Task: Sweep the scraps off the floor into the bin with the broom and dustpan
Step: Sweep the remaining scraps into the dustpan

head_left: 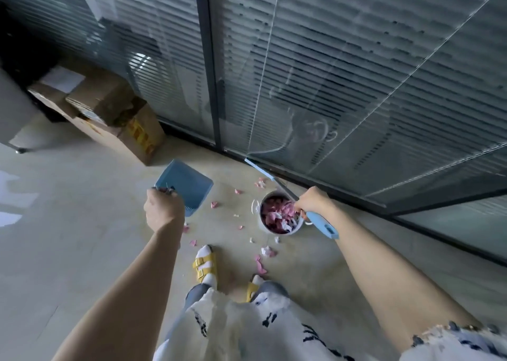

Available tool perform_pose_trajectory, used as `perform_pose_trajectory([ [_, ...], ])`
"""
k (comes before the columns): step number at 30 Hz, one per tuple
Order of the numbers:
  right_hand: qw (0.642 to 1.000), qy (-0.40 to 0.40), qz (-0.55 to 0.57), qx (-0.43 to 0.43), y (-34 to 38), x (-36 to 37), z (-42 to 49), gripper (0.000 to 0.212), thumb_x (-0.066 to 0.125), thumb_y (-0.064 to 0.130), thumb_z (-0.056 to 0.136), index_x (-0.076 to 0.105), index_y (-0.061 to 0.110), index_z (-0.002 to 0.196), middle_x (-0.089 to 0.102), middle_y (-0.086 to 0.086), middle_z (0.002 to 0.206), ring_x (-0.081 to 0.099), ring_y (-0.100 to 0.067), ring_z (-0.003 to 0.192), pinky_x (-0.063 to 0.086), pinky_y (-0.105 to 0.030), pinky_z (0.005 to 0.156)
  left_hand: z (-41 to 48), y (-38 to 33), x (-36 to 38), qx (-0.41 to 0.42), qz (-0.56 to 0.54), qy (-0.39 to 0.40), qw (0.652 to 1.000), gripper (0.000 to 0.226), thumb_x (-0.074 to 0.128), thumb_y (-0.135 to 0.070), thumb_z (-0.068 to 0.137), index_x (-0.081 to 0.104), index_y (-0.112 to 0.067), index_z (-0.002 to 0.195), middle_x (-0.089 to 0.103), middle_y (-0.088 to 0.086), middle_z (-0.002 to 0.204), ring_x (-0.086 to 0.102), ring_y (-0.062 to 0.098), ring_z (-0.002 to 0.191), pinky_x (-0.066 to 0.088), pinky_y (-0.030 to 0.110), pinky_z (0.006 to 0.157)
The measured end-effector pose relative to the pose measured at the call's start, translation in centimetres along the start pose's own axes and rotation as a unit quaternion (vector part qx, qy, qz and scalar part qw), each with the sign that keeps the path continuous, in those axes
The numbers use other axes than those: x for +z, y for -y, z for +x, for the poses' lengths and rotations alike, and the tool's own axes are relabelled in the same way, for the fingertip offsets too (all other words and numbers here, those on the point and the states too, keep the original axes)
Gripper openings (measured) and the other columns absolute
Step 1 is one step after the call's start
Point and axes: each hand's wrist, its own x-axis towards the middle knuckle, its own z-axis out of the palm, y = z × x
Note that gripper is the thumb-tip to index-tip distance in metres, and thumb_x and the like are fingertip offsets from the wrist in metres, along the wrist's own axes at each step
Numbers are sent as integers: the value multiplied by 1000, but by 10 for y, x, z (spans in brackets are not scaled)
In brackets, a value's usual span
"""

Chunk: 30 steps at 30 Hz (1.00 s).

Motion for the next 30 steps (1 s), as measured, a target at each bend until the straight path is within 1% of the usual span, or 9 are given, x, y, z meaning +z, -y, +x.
perform_pose_trajectory([
  [6,1000,23,-11,15,-8,11,38,10,55,17,54,51,9,51,60,-8,50,54,-23,52,46,-24,57,31,-18,4,22,31,27,999,30,43,-19,93,53,-2,116,60,21,116,57,41,103,48,46,88],
  [8,999,33,-17,9,-15,14,43,9,56,10,63,56,7,55,54,-1,34,50,-18,40,47,-24,56,35,-21,5,31,40,34,998,31,43,-20,92,54,-4,115,61,21,115,57,41,102,47,45,87],
  [11,997,62,-36,-3,-19,13,50,13,55,6,76,65,0,81,51,1,28,49,-10,26,48,-25,55,44,-26,11,44,49,35,997,31,44,-21,92,55,-5,115,61,21,115,57,41,103,46,43,86],
  [14,992,78,-103,-8,-26,9,46,5,52,5,89,57,6,88,62,0,45,46,-4,20,41,-21,46,45,-30,15,49,51,33,997,30,44,-21,92,55,-5,116,61,21,116,57,40,104,45,42,87],
  [17,977,49,-206,6,-45,-2,51,28,46,1,93,60,3,117,66,-18,107,68,-18,58,37,-21,27,42,-31,23,50,41,30,997,29,45,-22,92,56,-6,114,62,20,114,57,40,102,46,43,88],
  [18,972,38,-234,1,-54,-7,55,36,45,2,93,55,5,127,61,-18,119,70,-26,80,43,-20,31,41,-31,25,52,39,31,997,29,45,-22,92,56,-6,114,62,20,114,57,40,102,47,43,87],
  [20,958,15,-285,3,-71,-16,61,44,43,5,92,50,13,135,58,-13,127,61,-31,108,58,-31,60,39,-32,31,55,43,31,997,29,45,-22,93,56,-6,114,62,20,113,57,39,101,46,41,85],
  [23,959,12,-278,44,-92,-27,65,44,40,10,93,50,18,135,58,-11,129,61,-29,95,54,-36,83,33,-31,40,61,51,30,996,28,46,-22,92,57,-7,113,63,19,112,57,38,100,45,39,83],
  [30,985,-10,-163,62,-113,-22,89,37,43,28,97,56,12,128,62,-16,116,51,-25,83,39,-30,73,22,-28,57,61,59,12,996,29,48,-22,94,57,-3,113,63,20,115,56,39,105,42,36,81],
])
